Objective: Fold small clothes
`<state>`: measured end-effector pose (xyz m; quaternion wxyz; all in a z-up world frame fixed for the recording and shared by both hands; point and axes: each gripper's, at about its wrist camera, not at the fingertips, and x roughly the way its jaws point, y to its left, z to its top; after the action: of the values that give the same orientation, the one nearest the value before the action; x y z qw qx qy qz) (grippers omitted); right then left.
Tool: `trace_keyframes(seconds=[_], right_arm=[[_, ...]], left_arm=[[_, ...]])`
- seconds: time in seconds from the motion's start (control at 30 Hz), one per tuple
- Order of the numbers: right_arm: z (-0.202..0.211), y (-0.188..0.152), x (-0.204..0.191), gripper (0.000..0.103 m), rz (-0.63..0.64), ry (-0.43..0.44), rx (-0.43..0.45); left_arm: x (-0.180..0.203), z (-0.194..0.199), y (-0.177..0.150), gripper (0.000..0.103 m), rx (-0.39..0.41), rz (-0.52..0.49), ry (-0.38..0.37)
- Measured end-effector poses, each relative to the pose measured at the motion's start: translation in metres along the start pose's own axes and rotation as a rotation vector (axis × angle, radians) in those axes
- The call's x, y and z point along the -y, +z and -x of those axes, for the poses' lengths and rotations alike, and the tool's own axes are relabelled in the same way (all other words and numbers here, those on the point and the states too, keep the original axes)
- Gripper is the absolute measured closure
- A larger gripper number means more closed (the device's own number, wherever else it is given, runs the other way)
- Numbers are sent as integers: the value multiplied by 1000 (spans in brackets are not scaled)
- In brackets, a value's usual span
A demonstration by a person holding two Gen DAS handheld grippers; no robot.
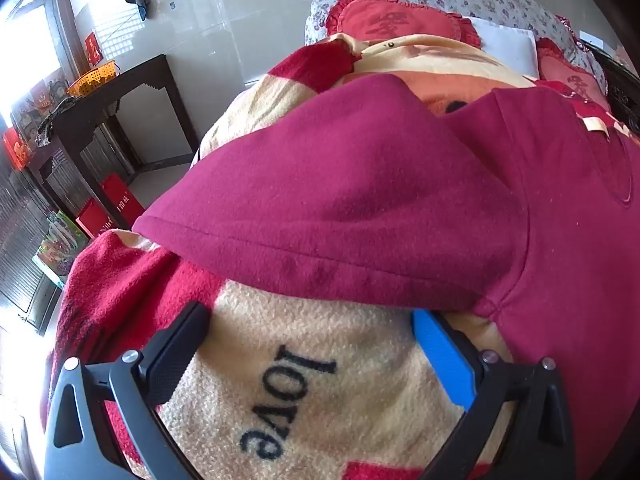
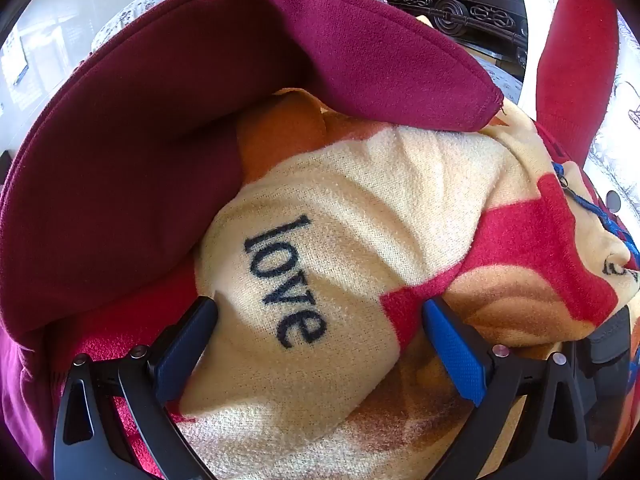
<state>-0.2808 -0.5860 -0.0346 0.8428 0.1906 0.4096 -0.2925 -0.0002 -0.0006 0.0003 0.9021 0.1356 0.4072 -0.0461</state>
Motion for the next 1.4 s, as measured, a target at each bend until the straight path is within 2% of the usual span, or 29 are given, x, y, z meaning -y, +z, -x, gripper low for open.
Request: trace_keyframes(seconds=[0.43,0.57,0.63,0.67,0.7,0.8,0.9,1.07,1.2,1.33,1.4], right_arm=[[0,1,0,16,-4,6,4],[3,1,-3,16,0,-16,-13],[6,3,-10,19,-18,-29,-34],[12,2,-14,25,-28,-25,-47],[20,-1,-17,29,-38,-18,-57],[44,-9,-30,32,-6,-5,-65],[90,-17,-49,32,65,21,1],[172,-31,-71,32,96,104,109],[228,-37,-92,32,153,125,191],[268,-32,-110,32,199,120,229],[279,-32,-124,32,220,167,233]], left_arm=[[1,3,2,0,-9,3,-5],[1,14,1,1,-40,8,-37],[-4,22,0,1,-50,22,-52],[-6,31,-2,1,-47,26,-62],[-8,37,-2,1,-41,26,-68],[-11,66,-3,1,7,11,-74],[-16,99,-5,1,57,9,-95],[-12,141,-7,1,80,12,-134],[-6,173,-4,1,116,2,-153],[3,198,2,1,137,0,-174],[5,210,3,1,147,2,-183]])
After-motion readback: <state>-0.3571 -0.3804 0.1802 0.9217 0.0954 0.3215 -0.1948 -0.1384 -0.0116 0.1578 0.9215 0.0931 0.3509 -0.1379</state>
